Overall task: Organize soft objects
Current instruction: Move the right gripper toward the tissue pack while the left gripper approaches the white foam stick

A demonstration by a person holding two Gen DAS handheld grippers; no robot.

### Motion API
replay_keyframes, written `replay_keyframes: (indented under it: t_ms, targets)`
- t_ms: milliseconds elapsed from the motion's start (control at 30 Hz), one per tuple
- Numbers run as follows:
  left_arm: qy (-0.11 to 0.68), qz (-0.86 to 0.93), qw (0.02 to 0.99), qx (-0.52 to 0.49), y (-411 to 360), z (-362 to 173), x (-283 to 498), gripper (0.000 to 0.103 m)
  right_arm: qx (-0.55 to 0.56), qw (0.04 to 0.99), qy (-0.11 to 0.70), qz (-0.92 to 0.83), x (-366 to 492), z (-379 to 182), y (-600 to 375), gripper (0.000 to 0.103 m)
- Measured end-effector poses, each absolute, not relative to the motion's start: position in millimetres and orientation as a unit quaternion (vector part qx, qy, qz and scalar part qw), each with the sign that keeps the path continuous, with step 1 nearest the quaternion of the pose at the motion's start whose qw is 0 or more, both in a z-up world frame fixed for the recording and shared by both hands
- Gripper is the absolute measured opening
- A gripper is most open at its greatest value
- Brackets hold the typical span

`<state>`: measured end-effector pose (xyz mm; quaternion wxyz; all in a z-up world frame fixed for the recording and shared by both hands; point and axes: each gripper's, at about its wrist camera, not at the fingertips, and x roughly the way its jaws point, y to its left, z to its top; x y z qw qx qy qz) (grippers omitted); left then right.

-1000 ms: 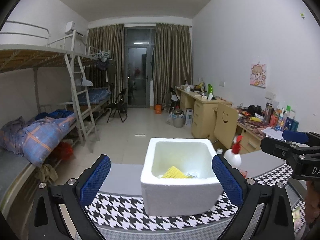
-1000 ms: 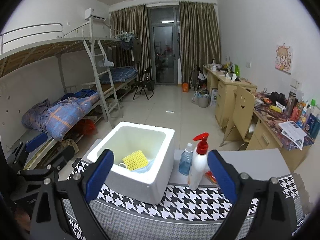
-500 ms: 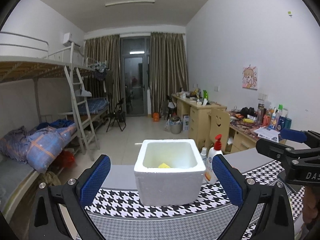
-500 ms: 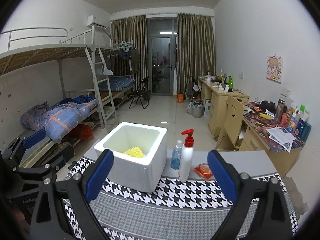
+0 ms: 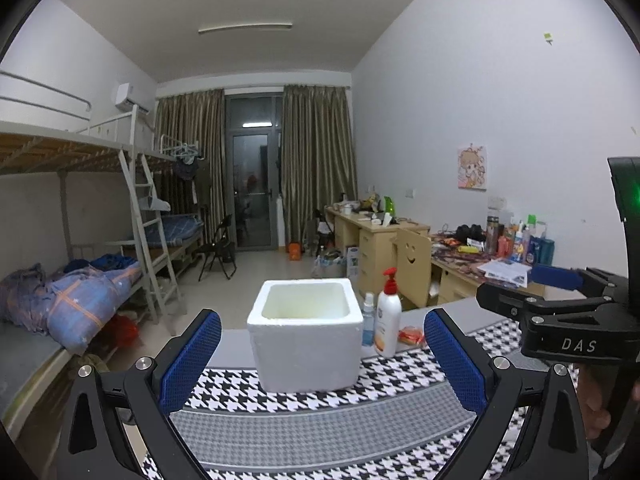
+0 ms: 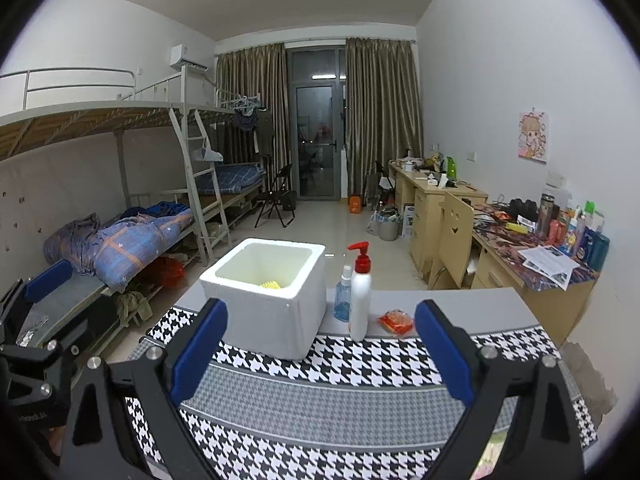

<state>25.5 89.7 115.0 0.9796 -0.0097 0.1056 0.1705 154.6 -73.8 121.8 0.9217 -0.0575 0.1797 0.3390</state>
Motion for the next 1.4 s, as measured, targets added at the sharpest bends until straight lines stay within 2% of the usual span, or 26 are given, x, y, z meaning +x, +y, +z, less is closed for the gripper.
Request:
replay_keyframes:
  t_ms: [667, 1400]
  targets:
    - [0.103, 0.15, 0.983, -0.026, 62, 73, 8, 0.102, -0.052, 0.934, 0.169, 0.31, 125, 84, -117, 0.097]
    - [0.102, 0.13, 0.986, -0.028, 20, 15, 14, 0.102, -0.049, 0.94, 0.179, 0.285, 132, 30, -162, 0.097]
